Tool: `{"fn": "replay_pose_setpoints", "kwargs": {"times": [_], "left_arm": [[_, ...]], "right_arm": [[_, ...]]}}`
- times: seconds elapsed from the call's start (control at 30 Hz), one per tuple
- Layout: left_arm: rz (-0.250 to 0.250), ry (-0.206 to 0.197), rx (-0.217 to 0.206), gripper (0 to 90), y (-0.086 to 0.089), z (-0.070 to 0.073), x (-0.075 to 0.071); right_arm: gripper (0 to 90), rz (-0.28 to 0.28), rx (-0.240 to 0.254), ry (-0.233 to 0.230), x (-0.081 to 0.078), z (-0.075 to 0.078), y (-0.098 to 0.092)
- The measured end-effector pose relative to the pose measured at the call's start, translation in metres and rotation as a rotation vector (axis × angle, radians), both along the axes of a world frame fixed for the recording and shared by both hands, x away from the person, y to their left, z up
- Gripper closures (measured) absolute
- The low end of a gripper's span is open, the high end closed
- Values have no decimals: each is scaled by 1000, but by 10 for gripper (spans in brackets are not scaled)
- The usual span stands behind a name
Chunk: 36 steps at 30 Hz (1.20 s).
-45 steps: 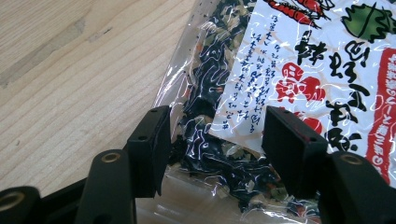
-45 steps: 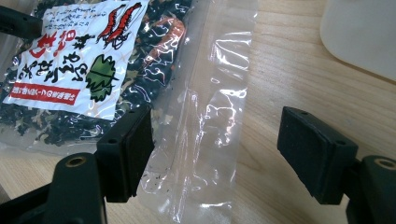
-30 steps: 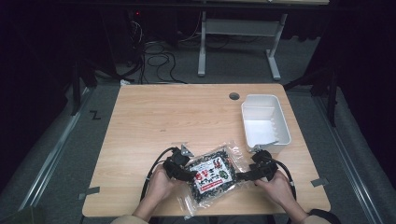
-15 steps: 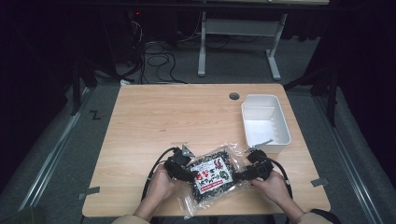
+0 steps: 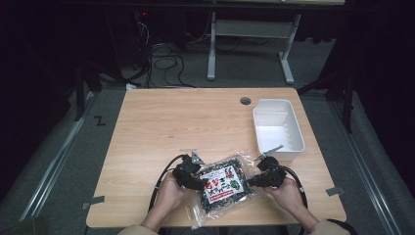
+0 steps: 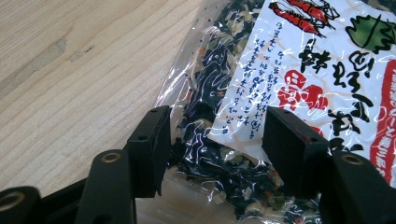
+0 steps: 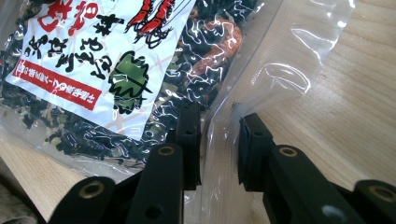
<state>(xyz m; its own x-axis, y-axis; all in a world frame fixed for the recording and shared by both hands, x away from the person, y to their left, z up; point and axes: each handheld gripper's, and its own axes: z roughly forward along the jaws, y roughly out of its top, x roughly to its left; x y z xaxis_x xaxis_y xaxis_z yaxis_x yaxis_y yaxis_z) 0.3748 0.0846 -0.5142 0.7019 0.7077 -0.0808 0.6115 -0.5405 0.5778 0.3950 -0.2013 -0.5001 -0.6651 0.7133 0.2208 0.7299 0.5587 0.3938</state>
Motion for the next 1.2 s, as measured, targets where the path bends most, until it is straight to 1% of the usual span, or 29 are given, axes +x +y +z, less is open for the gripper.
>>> {"fn": "replay_pose_setpoints", "kwargs": {"times": [0.1, 0.13, 0.17, 0.27, 0.47, 0.57, 0.63, 0.7, 0.73, 0.77, 0.8, 0.87, 0.9, 0.93, 1.13, 1.2], "left_arm": [[0, -2, -1, 423, 0, 0, 0], [0, -2, -2, 424, 0, 0, 0], [1, -3, -4, 423, 0, 0, 0], [0, -11, -15, 419, 1, -1, -1], [4, -7, -27, 376, -1, -2, -3], [4, 5, -41, 350, -1, -2, -4], [1, 16, -41, 330, 0, -1, -5], [13, 20, -49, 313, 1, -1, -6], [14, 17, -43, 303, 2, 0, -7], [19, 8, -37, 296, 4, 1, -8], [28, -1, -40, 291, 7, 2, -8], [47, -6, -63, 291, 11, 5, -8], [52, -9, -65, 291, 14, 5, -8], [59, -9, -69, 291, 15, 6, -8], [58, -3, -74, 291, 16, 6, -8], [57, -2, -74, 290, 16, 6, -8]], "right_arm": [[792, 1, 13, -11, 0, 1, -1], [824, 2, 15, -16, 0, 2, -1], [835, 11, 15, -26, 0, 3, -2], [864, 18, 19, -30, 0, 5, -2], [879, 27, 26, -41, -1, 7, -4], [882, 29, 34, -46, 0, 10, -5], [883, 33, 33, -52, 1, 14, -6], [884, 37, 28, -62, 1, 19, -7], [884, 35, 25, -67, 0, 22, -8], [886, 39, 22, -76, 0, 24, -8], [887, 43, 17, -85, 0, 27, -9], [888, 51, 18, -96, -1, 33, -13], [890, 48, 19, -97, -1, 37, -14], [891, 61, 20, -107, 0, 40, -16], [894, 67, 21, -139, 3, 64, -25], [895, 76, 18, -158, 5, 72, -27]]}}
